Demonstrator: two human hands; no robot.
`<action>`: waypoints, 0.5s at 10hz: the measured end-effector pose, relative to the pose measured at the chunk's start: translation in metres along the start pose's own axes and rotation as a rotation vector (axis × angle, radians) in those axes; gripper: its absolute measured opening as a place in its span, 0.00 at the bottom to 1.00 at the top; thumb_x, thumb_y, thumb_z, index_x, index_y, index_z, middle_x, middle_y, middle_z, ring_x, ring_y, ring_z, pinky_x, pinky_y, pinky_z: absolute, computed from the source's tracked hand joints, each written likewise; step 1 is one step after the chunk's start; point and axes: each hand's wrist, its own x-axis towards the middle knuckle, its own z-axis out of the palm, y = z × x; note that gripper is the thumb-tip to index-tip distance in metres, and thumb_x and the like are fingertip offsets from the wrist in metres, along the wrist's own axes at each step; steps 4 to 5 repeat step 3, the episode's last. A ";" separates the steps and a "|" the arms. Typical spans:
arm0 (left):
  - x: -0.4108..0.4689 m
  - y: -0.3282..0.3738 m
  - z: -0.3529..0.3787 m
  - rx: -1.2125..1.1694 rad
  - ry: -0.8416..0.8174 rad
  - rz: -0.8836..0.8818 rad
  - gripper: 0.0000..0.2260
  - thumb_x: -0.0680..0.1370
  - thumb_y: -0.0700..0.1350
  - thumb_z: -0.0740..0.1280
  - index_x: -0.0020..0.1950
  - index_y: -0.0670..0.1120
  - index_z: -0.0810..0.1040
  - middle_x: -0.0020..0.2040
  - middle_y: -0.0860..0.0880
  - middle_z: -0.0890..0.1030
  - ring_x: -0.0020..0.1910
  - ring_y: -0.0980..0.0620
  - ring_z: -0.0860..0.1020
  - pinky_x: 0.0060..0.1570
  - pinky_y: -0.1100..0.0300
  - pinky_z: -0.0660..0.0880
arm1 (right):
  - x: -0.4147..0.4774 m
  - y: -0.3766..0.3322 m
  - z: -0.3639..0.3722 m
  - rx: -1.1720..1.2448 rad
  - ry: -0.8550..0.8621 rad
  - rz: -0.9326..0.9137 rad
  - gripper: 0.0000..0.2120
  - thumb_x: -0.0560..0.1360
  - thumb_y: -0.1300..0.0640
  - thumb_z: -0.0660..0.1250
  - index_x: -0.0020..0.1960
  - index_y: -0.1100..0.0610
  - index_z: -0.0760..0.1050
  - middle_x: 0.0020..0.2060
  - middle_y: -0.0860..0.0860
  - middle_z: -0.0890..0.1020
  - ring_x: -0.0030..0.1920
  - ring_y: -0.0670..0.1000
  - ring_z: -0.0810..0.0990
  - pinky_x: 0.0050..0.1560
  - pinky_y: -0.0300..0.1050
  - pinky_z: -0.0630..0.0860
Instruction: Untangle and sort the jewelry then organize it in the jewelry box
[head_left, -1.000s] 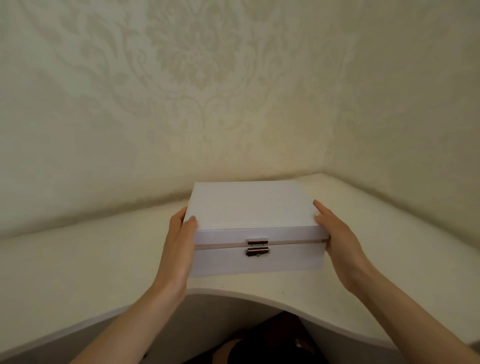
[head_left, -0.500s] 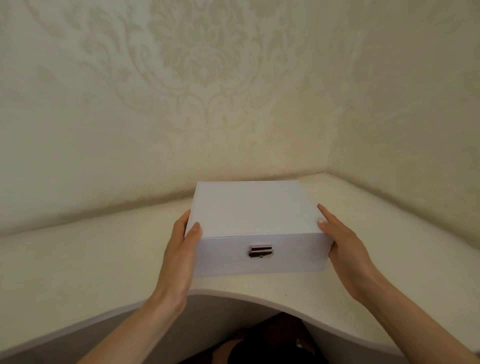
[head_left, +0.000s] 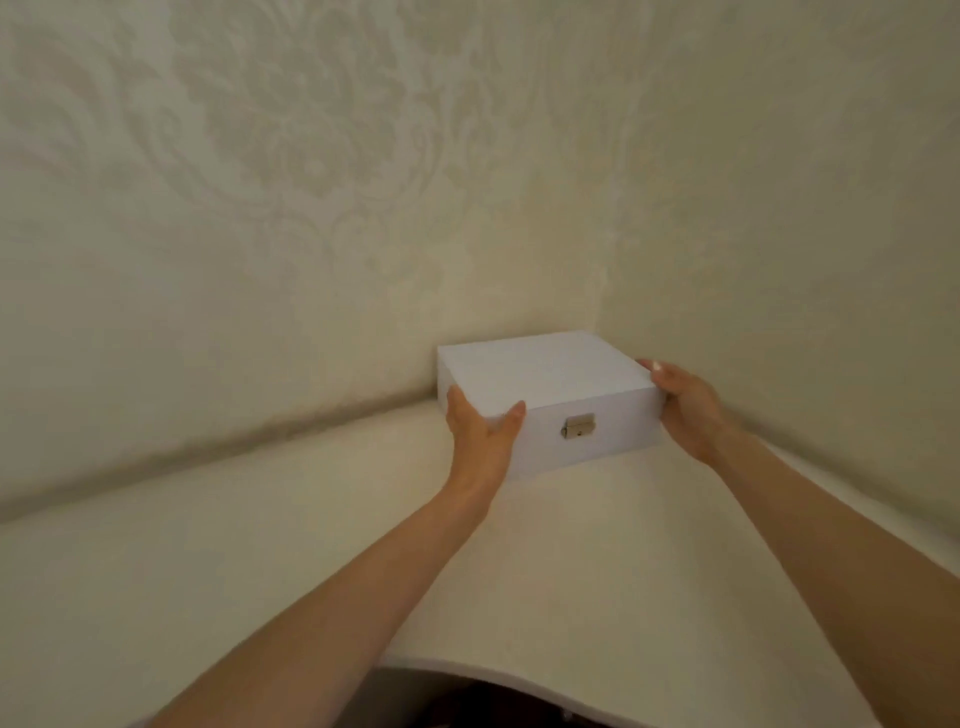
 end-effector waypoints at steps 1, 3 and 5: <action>0.010 -0.002 0.016 0.074 -0.024 0.016 0.37 0.78 0.42 0.65 0.77 0.41 0.43 0.77 0.43 0.49 0.75 0.47 0.54 0.74 0.53 0.52 | 0.029 0.000 0.008 -0.114 0.047 -0.039 0.14 0.82 0.60 0.56 0.64 0.62 0.72 0.56 0.51 0.80 0.57 0.49 0.76 0.63 0.44 0.68; 0.009 -0.015 0.038 0.243 0.129 0.072 0.37 0.79 0.43 0.64 0.77 0.44 0.41 0.78 0.47 0.47 0.76 0.50 0.53 0.69 0.63 0.53 | 0.056 0.015 0.017 -0.129 0.255 0.001 0.15 0.79 0.47 0.61 0.57 0.58 0.74 0.61 0.60 0.77 0.55 0.55 0.75 0.63 0.58 0.71; 0.009 -0.015 0.038 0.243 0.129 0.072 0.37 0.79 0.43 0.64 0.77 0.44 0.41 0.78 0.47 0.47 0.76 0.50 0.53 0.69 0.63 0.53 | 0.056 0.015 0.017 -0.129 0.255 0.001 0.15 0.79 0.47 0.61 0.57 0.58 0.74 0.61 0.60 0.77 0.55 0.55 0.75 0.63 0.58 0.71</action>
